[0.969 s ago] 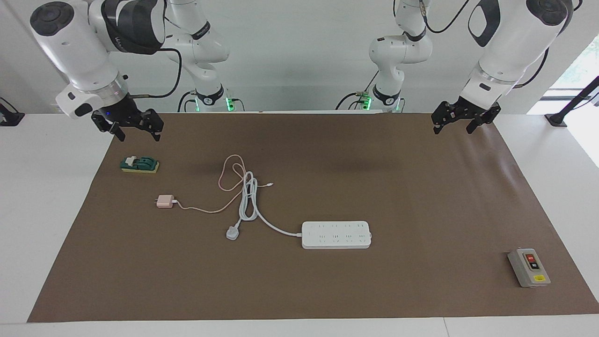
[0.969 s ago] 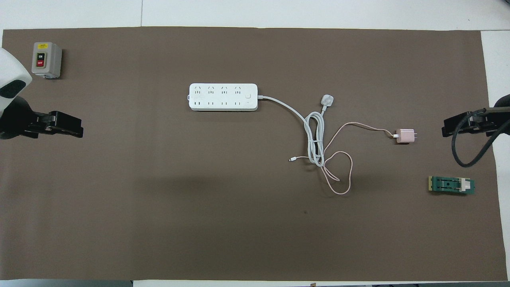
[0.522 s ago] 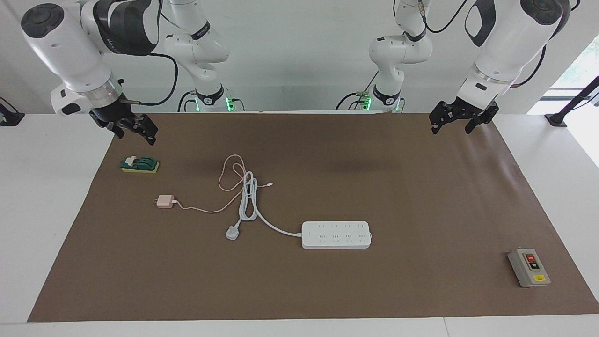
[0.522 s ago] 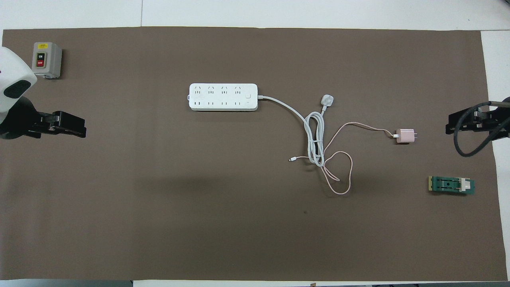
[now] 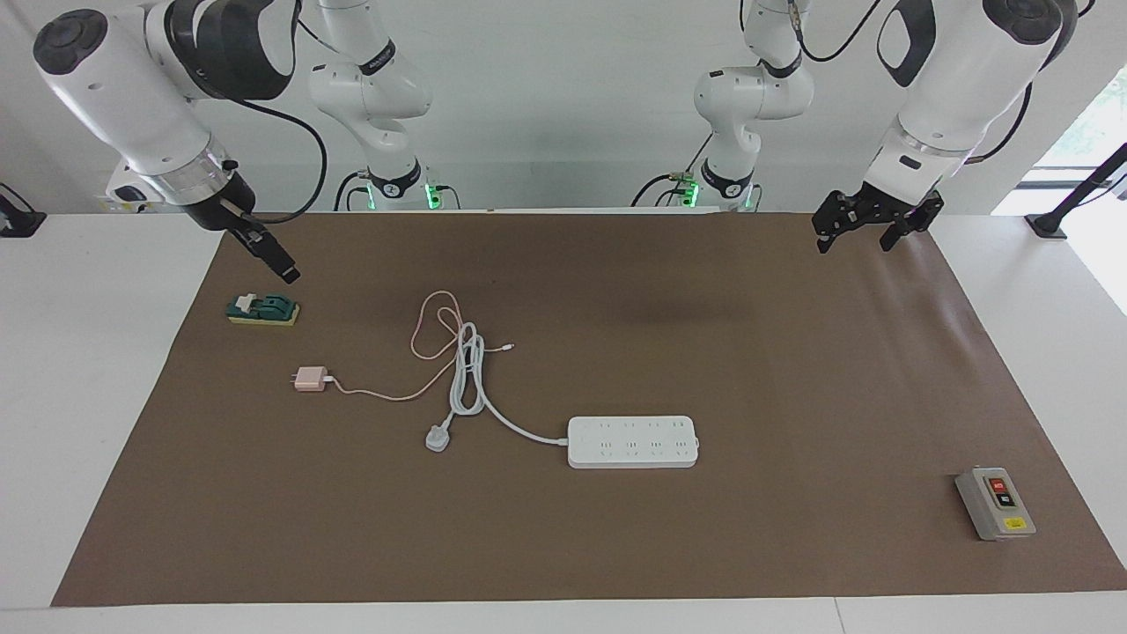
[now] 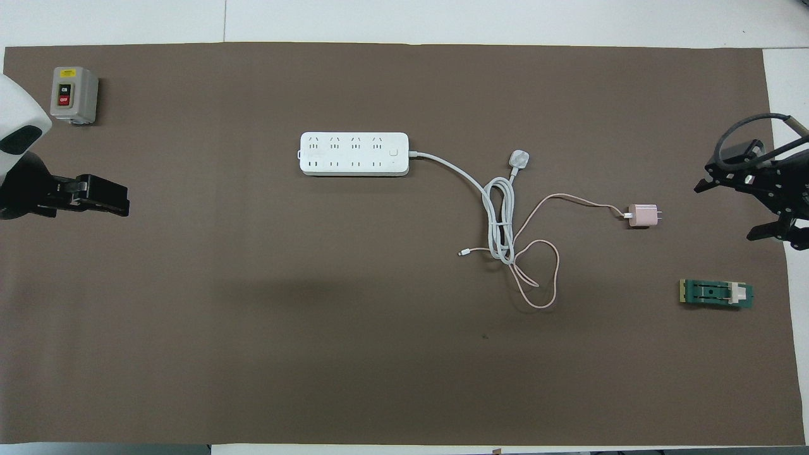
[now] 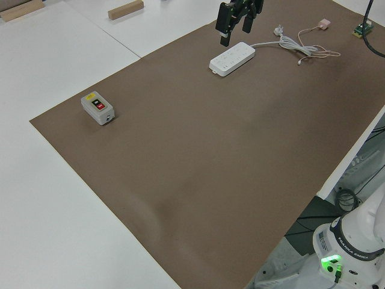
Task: Plug charger into power strip
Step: 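Move the right gripper to the pink charger and grasp it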
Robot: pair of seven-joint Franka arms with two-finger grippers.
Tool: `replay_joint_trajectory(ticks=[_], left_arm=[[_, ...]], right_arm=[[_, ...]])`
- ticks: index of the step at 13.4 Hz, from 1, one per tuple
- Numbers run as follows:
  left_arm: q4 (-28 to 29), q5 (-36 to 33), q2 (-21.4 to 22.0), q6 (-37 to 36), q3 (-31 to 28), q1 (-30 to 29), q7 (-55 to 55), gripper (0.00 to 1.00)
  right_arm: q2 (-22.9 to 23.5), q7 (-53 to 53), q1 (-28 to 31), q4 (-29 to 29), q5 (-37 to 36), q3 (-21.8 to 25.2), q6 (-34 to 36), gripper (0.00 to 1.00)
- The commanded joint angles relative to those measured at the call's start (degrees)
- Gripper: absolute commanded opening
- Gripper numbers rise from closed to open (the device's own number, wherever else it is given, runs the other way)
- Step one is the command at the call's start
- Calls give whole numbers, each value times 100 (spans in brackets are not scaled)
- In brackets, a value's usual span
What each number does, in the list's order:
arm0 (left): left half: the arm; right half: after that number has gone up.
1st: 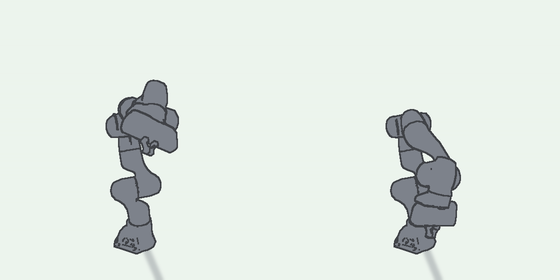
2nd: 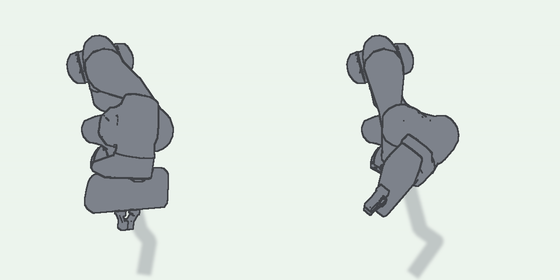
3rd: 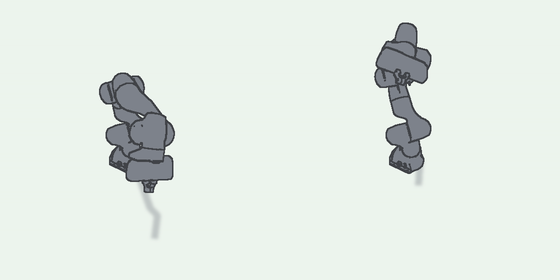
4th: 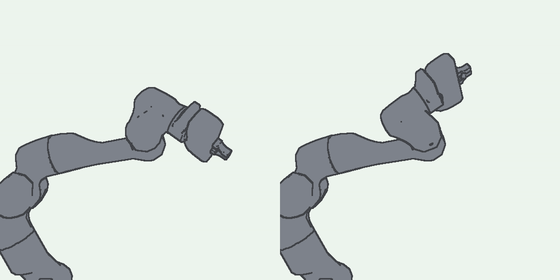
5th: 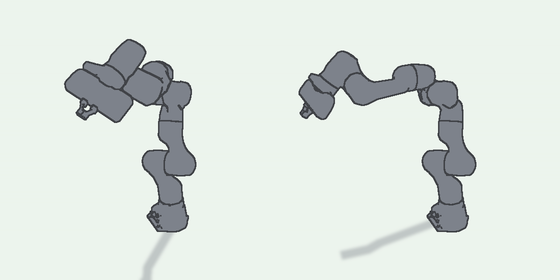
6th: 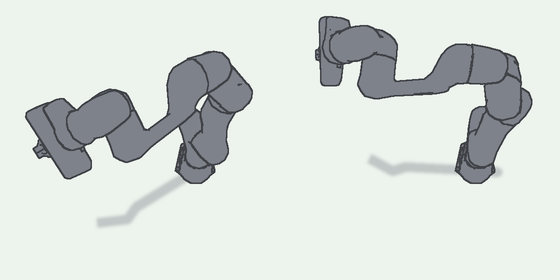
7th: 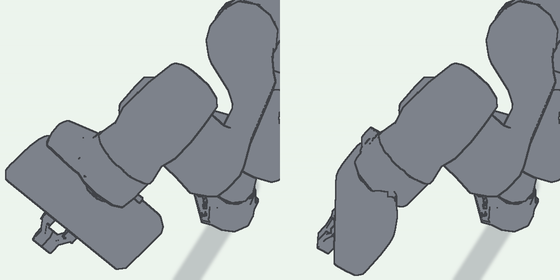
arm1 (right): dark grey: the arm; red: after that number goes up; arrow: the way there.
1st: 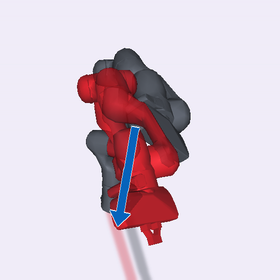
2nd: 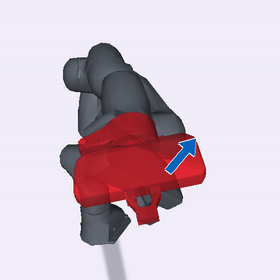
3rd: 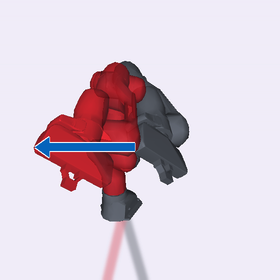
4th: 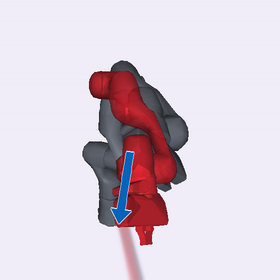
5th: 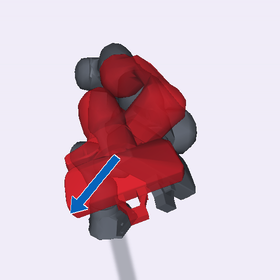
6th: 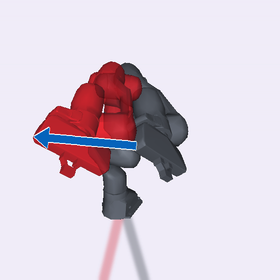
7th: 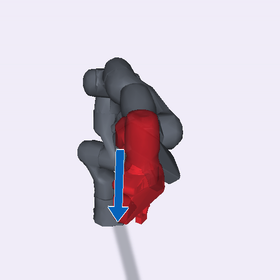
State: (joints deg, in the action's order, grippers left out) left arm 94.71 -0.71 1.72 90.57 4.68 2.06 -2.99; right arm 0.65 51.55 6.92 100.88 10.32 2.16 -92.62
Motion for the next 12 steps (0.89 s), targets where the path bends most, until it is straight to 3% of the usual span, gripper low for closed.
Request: replay_joint_trajectory(ticks=[1,3,5,7,12], left_arm=[[57,-105,83,-92,-29,84,9,100],[-101,-105,83,-189,-37,31,123,100],[-128,61,83,-172,-55,13,149,100],[-224,657,57,-145,-90,-13,202,100],[-295,1115,4,-49,-99,-92,167,100]], right_arm=[[295,513,415,134,550,-32,-142,100],[654,497,668,300,882,-32,-598,100],[683,496,749,703,1095,-32,-1150,100],[752,488,846,1003,1384,-32,-1434,100],[1744,426,1013,706,2157,-32,-1575,100]])
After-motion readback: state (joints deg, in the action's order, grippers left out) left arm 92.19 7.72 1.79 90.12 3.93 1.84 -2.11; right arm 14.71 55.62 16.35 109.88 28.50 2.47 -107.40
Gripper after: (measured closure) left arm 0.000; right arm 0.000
